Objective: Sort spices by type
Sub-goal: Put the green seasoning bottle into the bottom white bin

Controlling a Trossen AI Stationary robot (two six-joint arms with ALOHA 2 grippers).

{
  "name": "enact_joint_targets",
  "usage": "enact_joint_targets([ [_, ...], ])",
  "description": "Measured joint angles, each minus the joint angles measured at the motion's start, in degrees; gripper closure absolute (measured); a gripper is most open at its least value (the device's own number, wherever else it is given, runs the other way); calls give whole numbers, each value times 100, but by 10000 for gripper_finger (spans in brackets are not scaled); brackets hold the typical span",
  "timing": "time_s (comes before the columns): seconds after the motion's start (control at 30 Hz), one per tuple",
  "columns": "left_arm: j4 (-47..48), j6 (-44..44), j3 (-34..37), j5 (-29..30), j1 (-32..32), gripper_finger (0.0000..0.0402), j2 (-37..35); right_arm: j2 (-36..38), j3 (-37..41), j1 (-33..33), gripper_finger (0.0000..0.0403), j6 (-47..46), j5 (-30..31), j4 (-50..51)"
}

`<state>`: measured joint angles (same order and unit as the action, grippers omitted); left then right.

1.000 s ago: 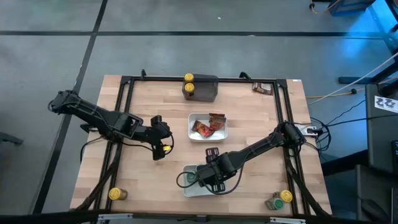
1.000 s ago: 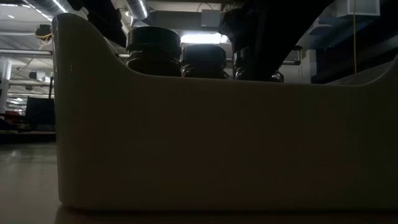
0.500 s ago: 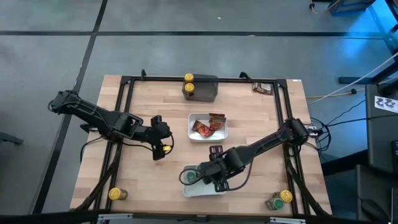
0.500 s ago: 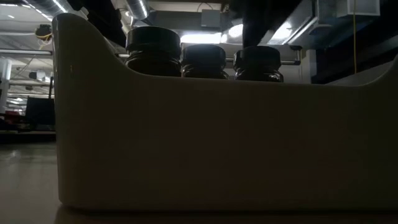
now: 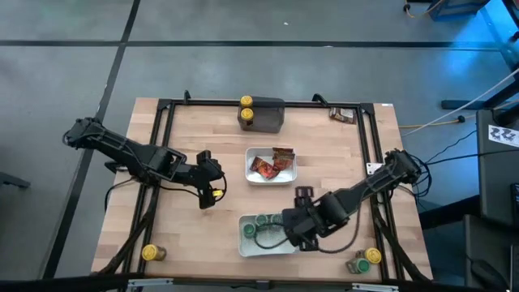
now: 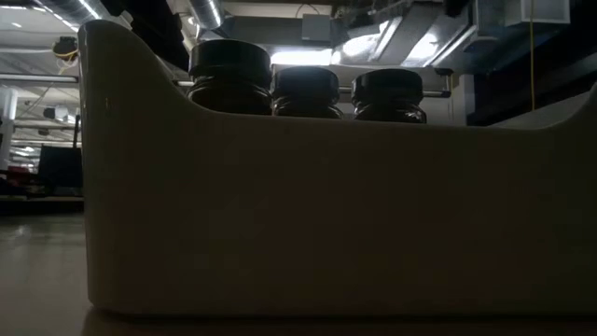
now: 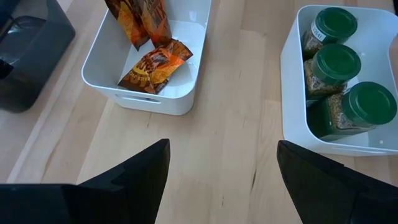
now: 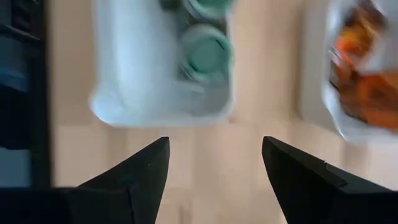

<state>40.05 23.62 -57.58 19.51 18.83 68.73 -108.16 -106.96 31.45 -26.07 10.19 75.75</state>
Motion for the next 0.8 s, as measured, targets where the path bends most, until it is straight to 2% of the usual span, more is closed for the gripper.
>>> enact_joint_targets([
  [0.13, -1, 24, 0, 0, 0, 121, 0, 11, 0, 291, 145, -579, 537, 627],
  [0.2, -2, 41, 0, 0, 0, 121, 0, 11, 0, 383, 145, -658, 601, 689],
  [0.5, -7, 151, 0, 2, 0, 121, 0, -13, 2, 389, 137, -975, -148, 346],
  [0.6, -5, 187, 0, 0, 0, 121, 0, -13, 2, 473, 105, -1013, -161, 392],
  [0.8, -3, 271, 0, 0, 0, 121, 0, -15, 2, 723, 13, -1191, -421, 764],
])
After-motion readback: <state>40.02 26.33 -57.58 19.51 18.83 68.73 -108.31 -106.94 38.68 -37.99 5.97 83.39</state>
